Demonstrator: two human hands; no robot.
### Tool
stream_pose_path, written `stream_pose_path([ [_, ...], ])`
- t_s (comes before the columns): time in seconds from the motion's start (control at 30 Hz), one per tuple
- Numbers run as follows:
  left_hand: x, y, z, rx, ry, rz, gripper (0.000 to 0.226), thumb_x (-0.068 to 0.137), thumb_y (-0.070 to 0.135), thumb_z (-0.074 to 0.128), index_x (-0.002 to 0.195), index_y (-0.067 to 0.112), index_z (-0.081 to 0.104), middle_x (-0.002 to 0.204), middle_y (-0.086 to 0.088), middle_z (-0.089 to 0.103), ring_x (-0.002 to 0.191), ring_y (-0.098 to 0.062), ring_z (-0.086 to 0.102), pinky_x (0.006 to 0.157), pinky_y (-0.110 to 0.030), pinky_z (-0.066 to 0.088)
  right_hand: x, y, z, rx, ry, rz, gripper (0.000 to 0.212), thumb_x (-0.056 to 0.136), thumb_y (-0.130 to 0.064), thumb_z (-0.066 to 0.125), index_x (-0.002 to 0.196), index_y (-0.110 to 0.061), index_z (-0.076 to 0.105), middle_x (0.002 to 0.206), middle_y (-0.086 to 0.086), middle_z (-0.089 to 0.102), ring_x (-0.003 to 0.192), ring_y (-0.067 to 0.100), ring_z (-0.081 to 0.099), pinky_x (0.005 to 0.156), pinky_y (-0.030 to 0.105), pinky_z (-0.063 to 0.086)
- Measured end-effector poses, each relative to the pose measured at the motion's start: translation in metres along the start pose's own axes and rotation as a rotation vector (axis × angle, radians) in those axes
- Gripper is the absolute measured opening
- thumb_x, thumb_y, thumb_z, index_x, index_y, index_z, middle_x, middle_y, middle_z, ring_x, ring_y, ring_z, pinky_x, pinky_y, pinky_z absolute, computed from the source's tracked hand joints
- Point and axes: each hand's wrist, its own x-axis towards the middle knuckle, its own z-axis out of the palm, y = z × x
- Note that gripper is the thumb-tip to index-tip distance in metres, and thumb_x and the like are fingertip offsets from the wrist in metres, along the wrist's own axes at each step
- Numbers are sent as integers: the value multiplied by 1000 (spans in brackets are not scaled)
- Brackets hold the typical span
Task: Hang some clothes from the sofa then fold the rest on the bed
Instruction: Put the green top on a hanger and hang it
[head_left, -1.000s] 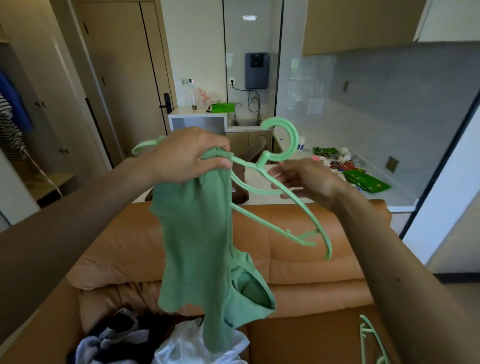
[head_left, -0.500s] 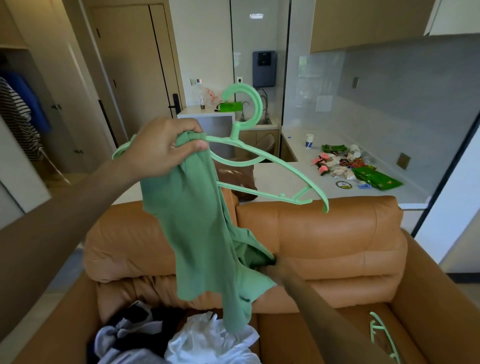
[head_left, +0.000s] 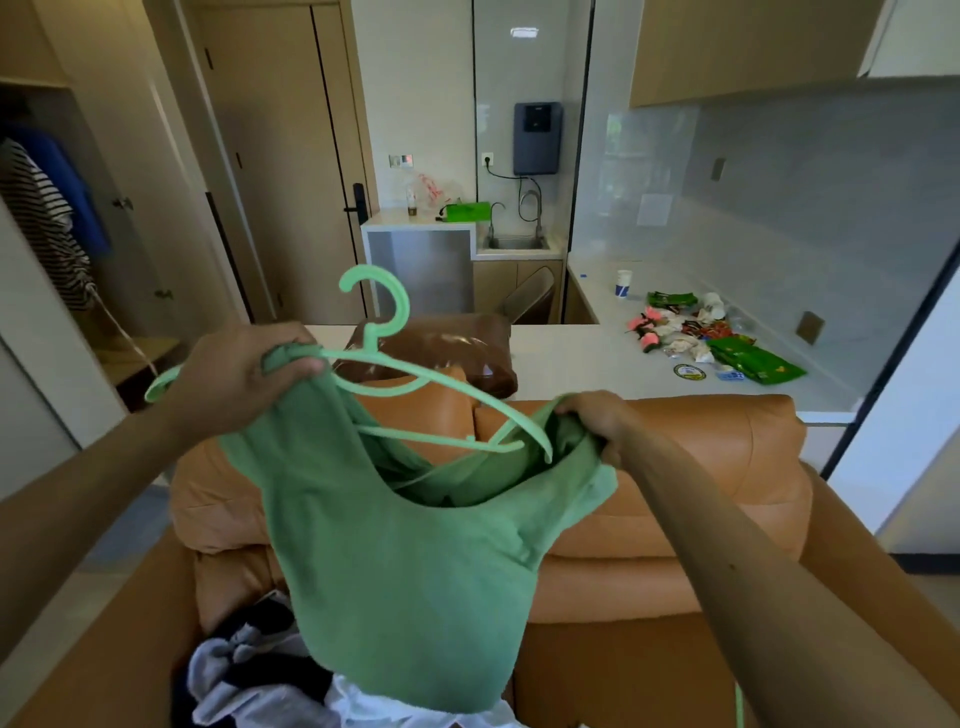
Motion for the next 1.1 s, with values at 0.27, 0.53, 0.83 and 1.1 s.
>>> stream_pose_path([
  [0.27, -18, 17, 25, 70, 124, -39, 29, 95, 53, 48, 98, 31, 66, 88, 4, 71, 75, -21, 65, 61, -34, 48, -22, -52, -1, -322, 48, -226, 25, 93, -11, 60, 116, -2, 59, 105, 17, 62, 80, 24, 59, 59, 27, 45],
  [0.53, -14, 58, 54, -23, 204, -139, 32, 94, 47, 50, 99, 21, 69, 89, 4, 70, 73, -10, 53, 62, -18, 35, -41, -87, 14, -370, 31, -567, 6, 93, -13, 63, 91, -13, 57, 82, 9, 54, 77, 22, 53, 67, 31, 43],
  [0.83, -1, 39, 39, -191, 361, -237, 31, 95, 47, 52, 95, 20, 67, 83, 1, 68, 76, -20, 62, 66, -39, 50, -55, -95, -41, -765, -94, -814, 40, 87, -27, 77, 123, -21, 61, 115, -8, 64, 109, 12, 60, 93, 23, 49],
  [1.1, 10, 34, 31, -220, 364, -228, 29, 96, 46, 53, 94, 21, 67, 81, 3, 67, 74, -11, 61, 65, -37, 52, -43, -80, -25, -893, 274, -1155, 54, 77, -62, 65, 118, -26, 62, 109, -10, 55, 105, 13, 48, 91, 41, 39],
])
